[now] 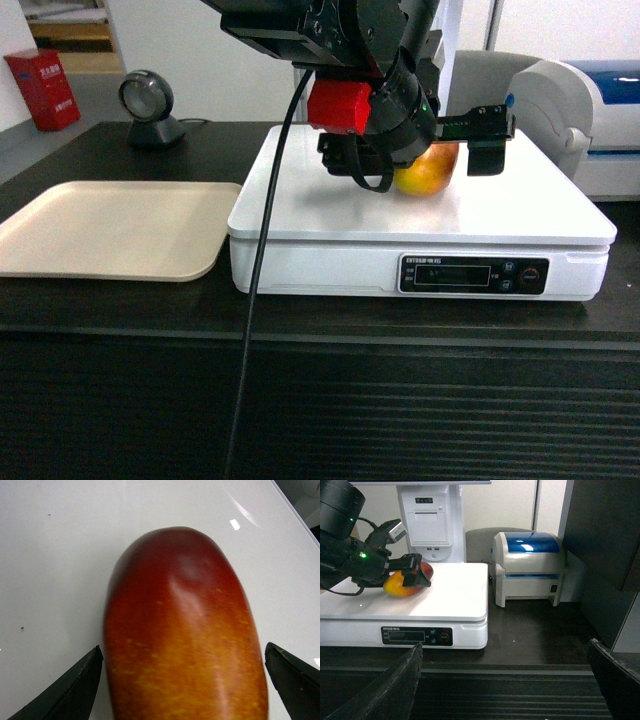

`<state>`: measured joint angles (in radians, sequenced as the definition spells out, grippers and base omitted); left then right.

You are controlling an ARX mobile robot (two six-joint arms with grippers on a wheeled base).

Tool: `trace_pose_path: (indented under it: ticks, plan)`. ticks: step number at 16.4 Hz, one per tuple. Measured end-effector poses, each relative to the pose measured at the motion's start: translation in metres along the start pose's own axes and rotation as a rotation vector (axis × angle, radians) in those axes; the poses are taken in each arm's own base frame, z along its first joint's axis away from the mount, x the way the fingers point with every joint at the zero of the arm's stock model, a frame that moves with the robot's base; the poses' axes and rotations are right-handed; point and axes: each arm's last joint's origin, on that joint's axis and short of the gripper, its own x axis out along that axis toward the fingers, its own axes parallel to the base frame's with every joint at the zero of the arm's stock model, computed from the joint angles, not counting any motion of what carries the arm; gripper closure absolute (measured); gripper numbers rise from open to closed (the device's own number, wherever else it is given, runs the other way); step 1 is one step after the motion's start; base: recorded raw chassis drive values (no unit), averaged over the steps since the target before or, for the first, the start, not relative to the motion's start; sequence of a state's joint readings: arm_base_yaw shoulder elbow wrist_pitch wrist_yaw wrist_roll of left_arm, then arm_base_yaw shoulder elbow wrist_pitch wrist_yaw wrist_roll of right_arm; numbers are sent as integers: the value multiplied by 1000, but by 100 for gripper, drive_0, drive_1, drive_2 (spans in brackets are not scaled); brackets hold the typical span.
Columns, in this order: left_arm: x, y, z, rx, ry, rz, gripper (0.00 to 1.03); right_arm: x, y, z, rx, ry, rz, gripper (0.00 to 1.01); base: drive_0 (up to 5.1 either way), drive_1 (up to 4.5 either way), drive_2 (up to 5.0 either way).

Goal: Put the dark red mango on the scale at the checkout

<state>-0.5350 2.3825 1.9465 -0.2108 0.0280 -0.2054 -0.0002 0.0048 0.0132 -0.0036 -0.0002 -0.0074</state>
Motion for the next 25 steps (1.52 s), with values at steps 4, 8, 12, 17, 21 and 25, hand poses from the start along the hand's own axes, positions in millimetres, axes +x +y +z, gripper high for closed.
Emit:
trace_pose_path:
  ticks: [4,8,12,17,21,25]
  plan:
    - [-12,-3,9,3,-52,-33,5,0,0,0,0,0,0,3,0,0,0]
    - [-30,-5,17,25,-94,-46,5,0,0,0,0,0,0,3,0,0,0]
    - [-84,-4,32,256,-306,-58,5,0,0,0,0,0,0,3,0,0,0]
    - [-149,71,43,224,-443,87,5,0,0,0,0,0,0,3,0,0,0]
    - [-186,125,22,158,-484,221,5,0,0,0,0,0,0,3,0,0,0]
    - [-273,154,1,87,-652,392,5,0,0,0,0,0,0,3,0,0,0]
